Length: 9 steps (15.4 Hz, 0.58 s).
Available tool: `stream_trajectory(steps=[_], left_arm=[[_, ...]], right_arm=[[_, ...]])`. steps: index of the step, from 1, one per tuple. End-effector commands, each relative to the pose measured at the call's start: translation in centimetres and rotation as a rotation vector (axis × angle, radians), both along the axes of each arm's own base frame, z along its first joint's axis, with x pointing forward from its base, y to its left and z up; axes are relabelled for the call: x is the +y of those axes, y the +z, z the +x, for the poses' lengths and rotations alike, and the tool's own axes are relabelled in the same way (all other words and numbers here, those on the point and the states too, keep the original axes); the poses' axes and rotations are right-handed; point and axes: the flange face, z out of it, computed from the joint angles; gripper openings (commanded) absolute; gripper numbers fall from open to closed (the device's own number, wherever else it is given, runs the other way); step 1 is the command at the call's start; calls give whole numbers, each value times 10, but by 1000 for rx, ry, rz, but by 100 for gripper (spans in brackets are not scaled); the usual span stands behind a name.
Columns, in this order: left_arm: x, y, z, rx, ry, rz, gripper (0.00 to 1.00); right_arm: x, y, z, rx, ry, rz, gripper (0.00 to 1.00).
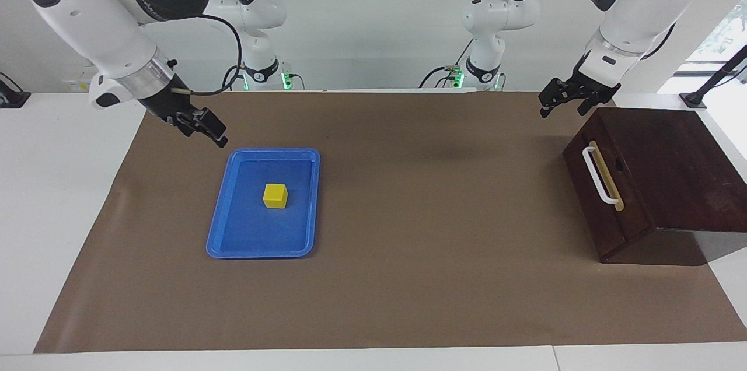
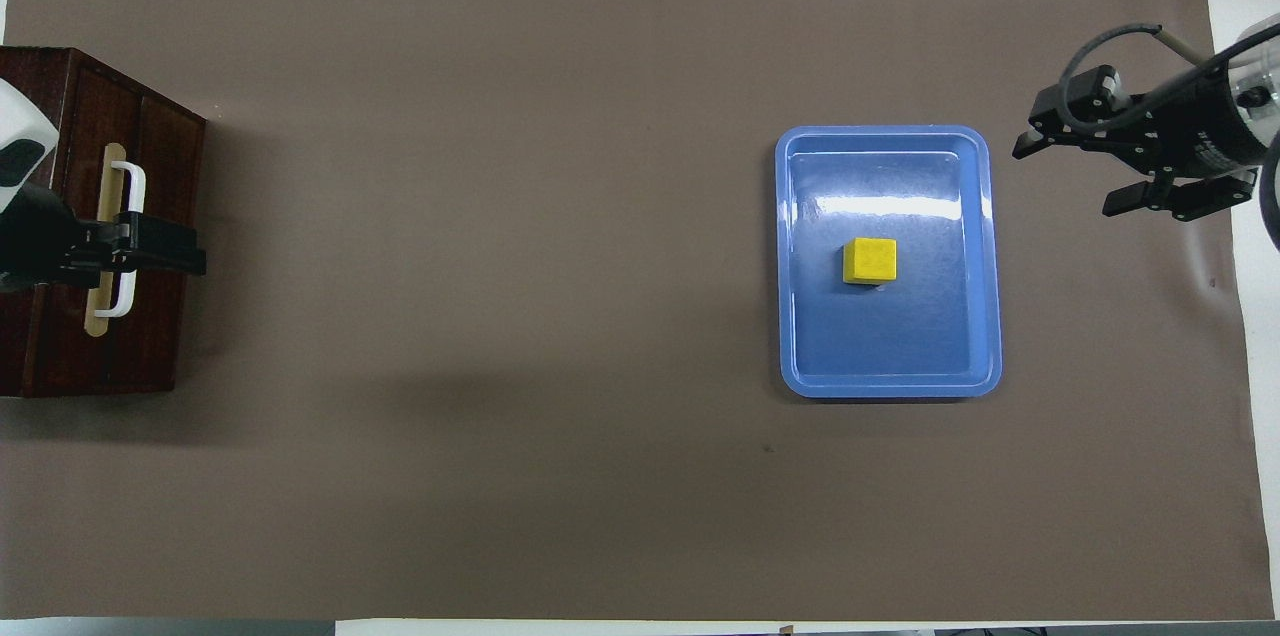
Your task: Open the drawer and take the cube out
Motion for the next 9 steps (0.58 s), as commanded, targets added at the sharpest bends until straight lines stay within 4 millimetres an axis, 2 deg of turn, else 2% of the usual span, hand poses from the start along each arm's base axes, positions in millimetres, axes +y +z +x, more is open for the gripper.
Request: stream_trajectory(steps=[1, 3, 5, 9], left_arm=[[-10, -5, 2, -1, -21, 22, 100], [-11, -6, 6, -37, -25, 21, 100], [-8, -6, 4, -25, -35, 46, 100], [-7, -4, 2, -4, -63, 66, 100]], right_arm=[[-7, 16, -12, -4, 210, -80, 100], [-22, 28, -21, -17, 271, -83, 100], [-31, 29, -24, -10, 375, -79, 100], [-40, 8, -49, 71, 370, -51, 100]])
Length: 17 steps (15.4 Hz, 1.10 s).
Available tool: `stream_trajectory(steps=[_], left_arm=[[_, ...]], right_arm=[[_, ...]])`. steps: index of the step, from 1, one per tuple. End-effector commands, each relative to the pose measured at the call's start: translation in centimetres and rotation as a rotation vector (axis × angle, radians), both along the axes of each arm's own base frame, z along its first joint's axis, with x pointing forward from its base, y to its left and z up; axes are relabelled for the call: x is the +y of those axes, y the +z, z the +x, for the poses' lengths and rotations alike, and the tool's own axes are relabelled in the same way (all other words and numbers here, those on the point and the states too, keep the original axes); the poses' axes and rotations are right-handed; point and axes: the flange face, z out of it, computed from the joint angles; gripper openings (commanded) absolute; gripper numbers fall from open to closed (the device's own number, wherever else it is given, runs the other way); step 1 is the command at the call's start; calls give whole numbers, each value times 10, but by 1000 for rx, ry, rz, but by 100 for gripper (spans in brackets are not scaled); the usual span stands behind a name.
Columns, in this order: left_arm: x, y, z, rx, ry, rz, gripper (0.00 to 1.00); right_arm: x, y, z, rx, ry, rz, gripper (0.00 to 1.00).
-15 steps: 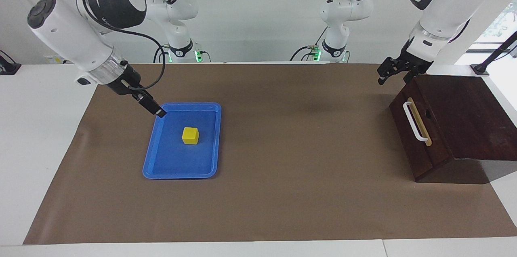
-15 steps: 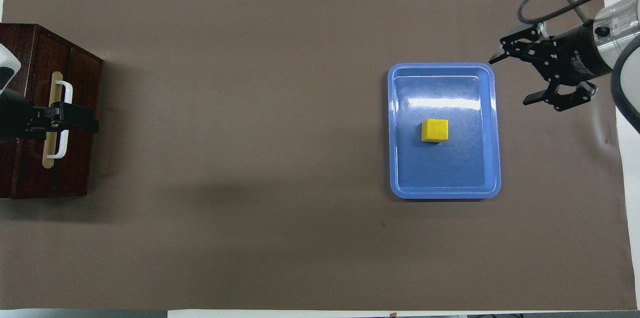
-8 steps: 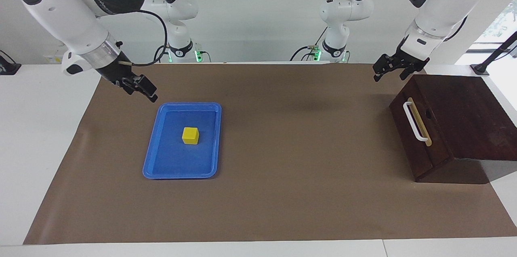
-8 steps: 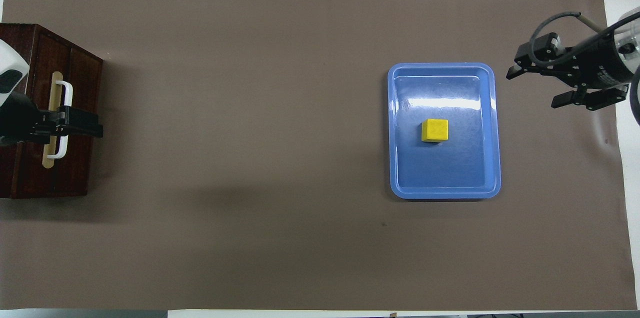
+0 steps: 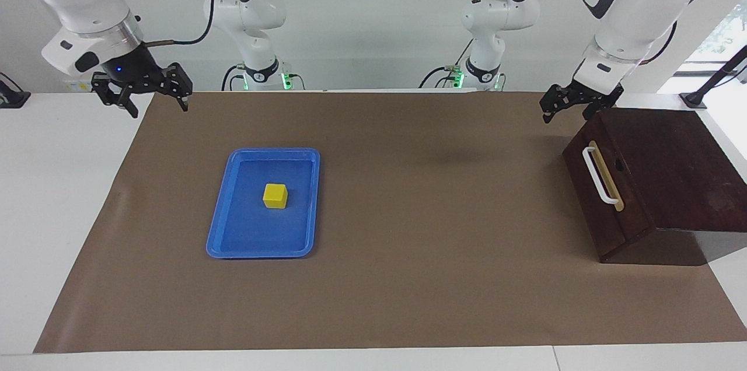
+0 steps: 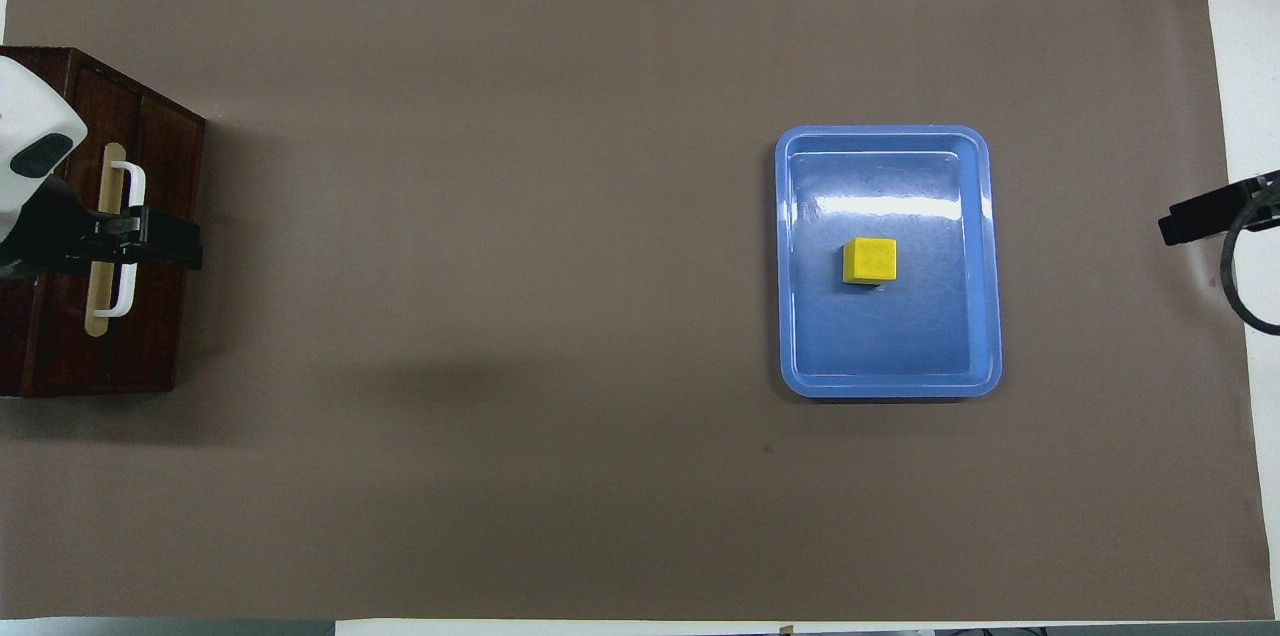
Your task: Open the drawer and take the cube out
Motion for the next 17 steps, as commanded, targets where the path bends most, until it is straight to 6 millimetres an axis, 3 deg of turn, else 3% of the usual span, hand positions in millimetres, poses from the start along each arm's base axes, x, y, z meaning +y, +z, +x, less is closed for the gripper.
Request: stream_trajectory(steps=[1, 7, 11, 14, 17], left_arm=[[-2, 1, -4, 19, -43, 21, 100], [-6, 0, -5, 32, -125, 16, 100], [-9, -2, -7, 41, -119, 10, 100], [-9, -1, -8, 37, -99, 5, 100], [-11, 0, -7, 29, -65, -2, 100]], right_arm=[[-3, -14, -20, 47, 13, -5, 100], [-17, -24, -30, 60, -47, -7, 100], [-11, -6, -40, 33, -95, -15, 100], [-7, 11, -32, 5, -84, -17, 100], [-8, 10, -30, 7, -87, -19, 100]])
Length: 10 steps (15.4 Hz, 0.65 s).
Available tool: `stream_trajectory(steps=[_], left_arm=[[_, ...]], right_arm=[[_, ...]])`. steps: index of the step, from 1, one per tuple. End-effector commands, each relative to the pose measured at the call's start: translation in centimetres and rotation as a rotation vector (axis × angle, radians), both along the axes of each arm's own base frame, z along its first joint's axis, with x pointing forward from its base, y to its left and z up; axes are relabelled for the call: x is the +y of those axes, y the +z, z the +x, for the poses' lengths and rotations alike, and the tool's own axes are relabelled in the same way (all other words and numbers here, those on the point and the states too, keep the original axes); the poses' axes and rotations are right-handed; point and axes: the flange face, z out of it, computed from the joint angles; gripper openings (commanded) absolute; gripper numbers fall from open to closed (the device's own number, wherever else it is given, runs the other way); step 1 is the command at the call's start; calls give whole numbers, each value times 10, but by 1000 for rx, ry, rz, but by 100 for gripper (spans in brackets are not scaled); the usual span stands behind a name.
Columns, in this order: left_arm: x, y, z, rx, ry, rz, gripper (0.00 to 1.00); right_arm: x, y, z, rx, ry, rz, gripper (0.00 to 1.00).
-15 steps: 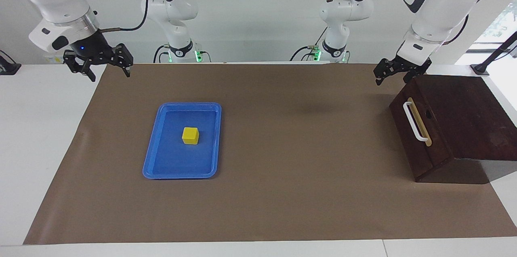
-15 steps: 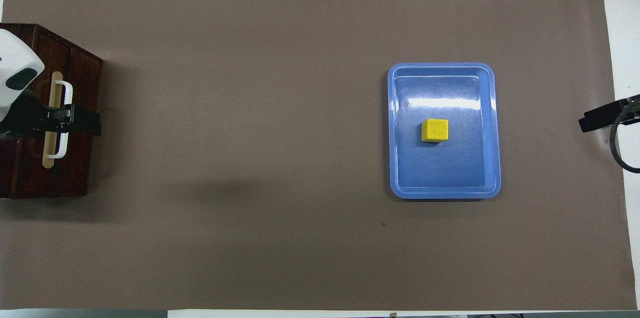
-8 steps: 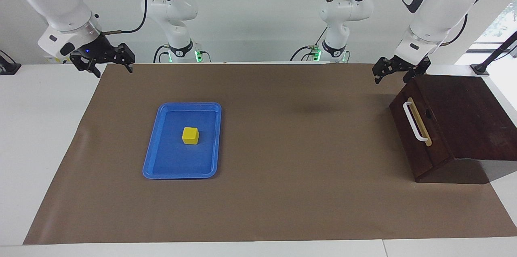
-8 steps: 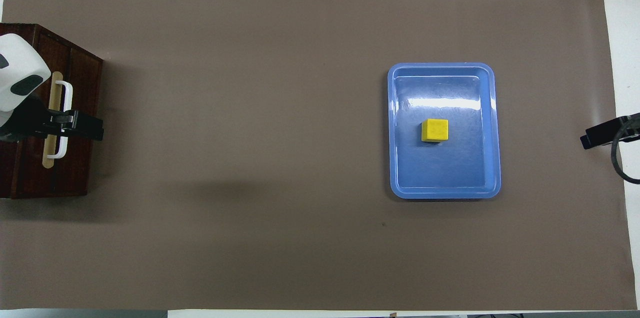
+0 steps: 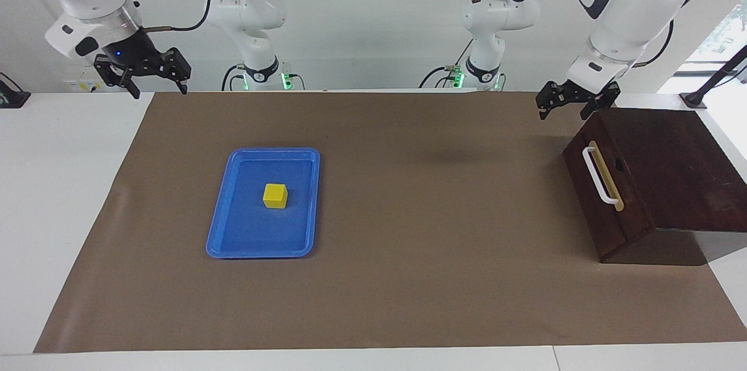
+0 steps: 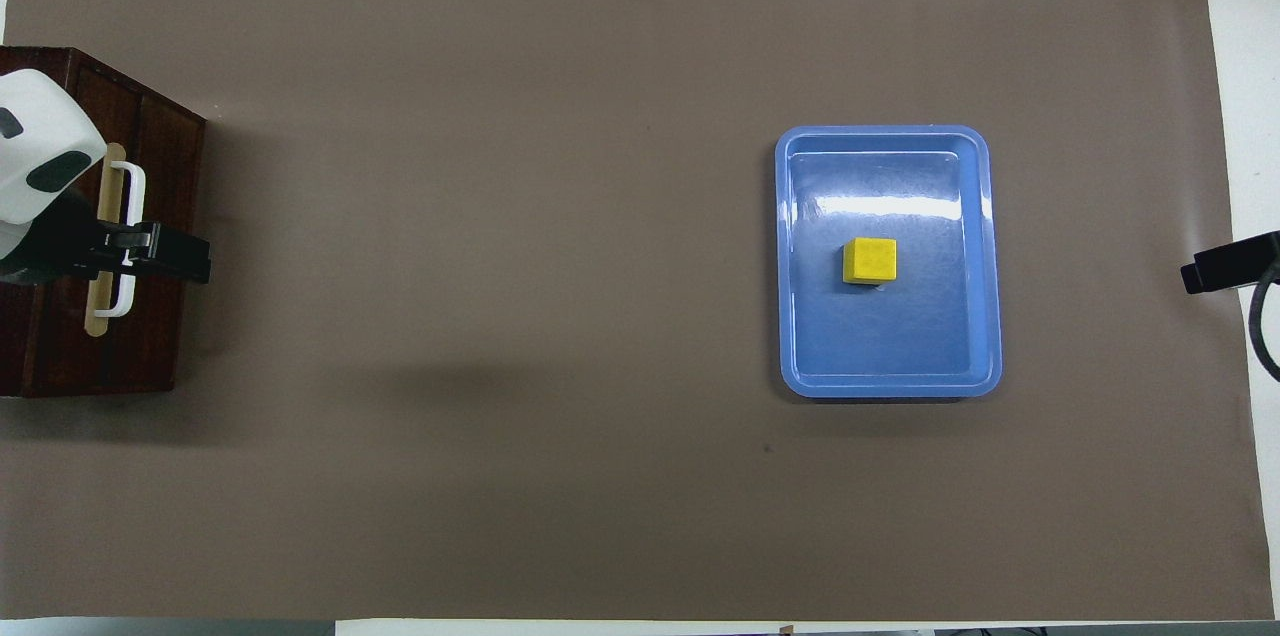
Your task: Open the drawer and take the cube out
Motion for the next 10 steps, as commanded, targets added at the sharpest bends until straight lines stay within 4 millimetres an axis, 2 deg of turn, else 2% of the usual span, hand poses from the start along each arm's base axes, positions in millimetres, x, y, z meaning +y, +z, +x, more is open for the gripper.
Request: stream_trajectory(steps=[1, 3, 10], left_arm=[[-5, 2, -4, 2, 21, -5, 100], [-5, 2, -3, 0, 43, -6, 100], [-11, 1, -4, 1, 46, -5, 100]], right_arm=[[-1, -7, 1, 20, -19, -17, 100], [-1, -13, -2, 34, -20, -17, 100], [-3, -10, -3, 30, -23, -17, 100]])
